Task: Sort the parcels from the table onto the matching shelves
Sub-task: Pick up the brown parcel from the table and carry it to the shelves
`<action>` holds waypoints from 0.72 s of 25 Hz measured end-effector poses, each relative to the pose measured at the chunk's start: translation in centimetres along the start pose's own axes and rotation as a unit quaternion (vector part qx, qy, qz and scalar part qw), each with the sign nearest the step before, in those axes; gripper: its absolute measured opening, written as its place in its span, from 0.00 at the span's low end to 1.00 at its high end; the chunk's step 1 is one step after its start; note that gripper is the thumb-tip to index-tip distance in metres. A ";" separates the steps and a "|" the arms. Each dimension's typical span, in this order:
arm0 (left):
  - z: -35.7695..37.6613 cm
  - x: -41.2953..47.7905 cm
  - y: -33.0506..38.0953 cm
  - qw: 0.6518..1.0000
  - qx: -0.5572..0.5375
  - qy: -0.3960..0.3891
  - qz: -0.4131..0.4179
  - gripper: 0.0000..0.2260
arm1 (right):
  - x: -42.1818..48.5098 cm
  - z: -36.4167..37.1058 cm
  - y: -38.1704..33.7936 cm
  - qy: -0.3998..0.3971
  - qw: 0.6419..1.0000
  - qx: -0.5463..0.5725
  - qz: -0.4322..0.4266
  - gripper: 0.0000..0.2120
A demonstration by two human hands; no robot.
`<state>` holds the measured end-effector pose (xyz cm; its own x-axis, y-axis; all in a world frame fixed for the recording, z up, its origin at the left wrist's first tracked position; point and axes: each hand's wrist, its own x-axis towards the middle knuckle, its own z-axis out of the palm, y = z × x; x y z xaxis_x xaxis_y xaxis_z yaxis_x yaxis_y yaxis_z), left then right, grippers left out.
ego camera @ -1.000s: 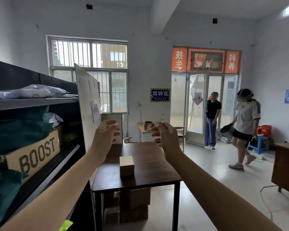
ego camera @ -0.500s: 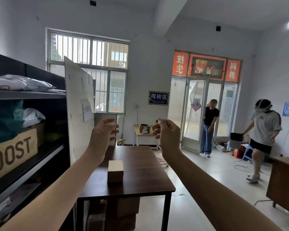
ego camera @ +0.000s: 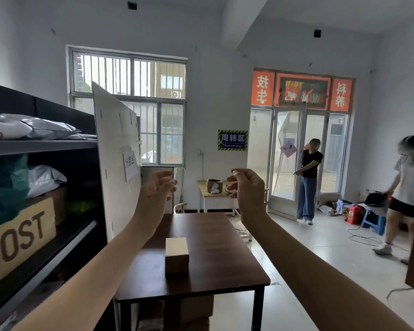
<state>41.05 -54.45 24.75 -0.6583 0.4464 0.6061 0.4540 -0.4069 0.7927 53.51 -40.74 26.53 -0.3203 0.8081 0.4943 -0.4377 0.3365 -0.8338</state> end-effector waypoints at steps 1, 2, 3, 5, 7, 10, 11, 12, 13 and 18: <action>-0.7 0.5 -0.5 1.000 0.002 -0.002 -0.002 0.05 | 0.2 0.7 0.4 -0.002 1.000 -0.002 0.000 0.10; -1.6 1.0 -1.0 1.000 0.008 -0.004 -0.005 0.05 | 0.3 1.6 0.9 -0.001 1.000 -0.006 -0.001 0.10; -2.5 1.6 -1.6 1.000 0.010 -0.008 -0.009 0.05 | 0.4 2.5 1.5 0.002 1.000 -0.008 -0.002 0.09; -4.1 2.8 -2.2 1.000 0.010 -0.016 -0.014 0.06 | 0.7 4.1 2.4 0.011 1.000 -0.008 -0.007 0.09; -5.4 4.3 -2.6 1.000 0.004 -0.018 -0.017 0.08 | 1.2 5.8 3.2 0.011 1.000 -0.014 -0.011 0.08; -6.3 6.5 -3.2 1.000 -0.024 -0.010 -0.017 0.05 | 2.3 7.5 4.2 0.010 0.999 -0.034 -0.018 0.07; -6.3 7.1 -3.7 0.999 -0.034 -0.010 -0.020 0.03 | 2.8 8.1 4.7 0.008 0.999 -0.041 -0.023 0.07; -6.3 7.7 -4.4 0.999 -0.036 -0.008 -0.023 0.04 | 3.4 8.5 5.1 0.005 0.998 -0.047 -0.028 0.08; -6.1 8.3 -5.1 0.999 -0.038 -0.003 -0.029 0.06 | 4.0 8.8 5.7 0.000 0.998 -0.051 -0.033 0.08; -4.9 11.6 -9.2 0.999 -0.022 0.022 -0.033 0.08 | 8.1 9.3 9.0 -0.032 0.998 -0.049 -0.026 0.08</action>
<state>26.31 -49.48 24.17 -0.7114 0.4385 0.5492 0.3831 -0.4132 0.8261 39.11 -35.68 25.28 -0.3539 0.7561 0.5505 -0.3714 0.4266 -0.8247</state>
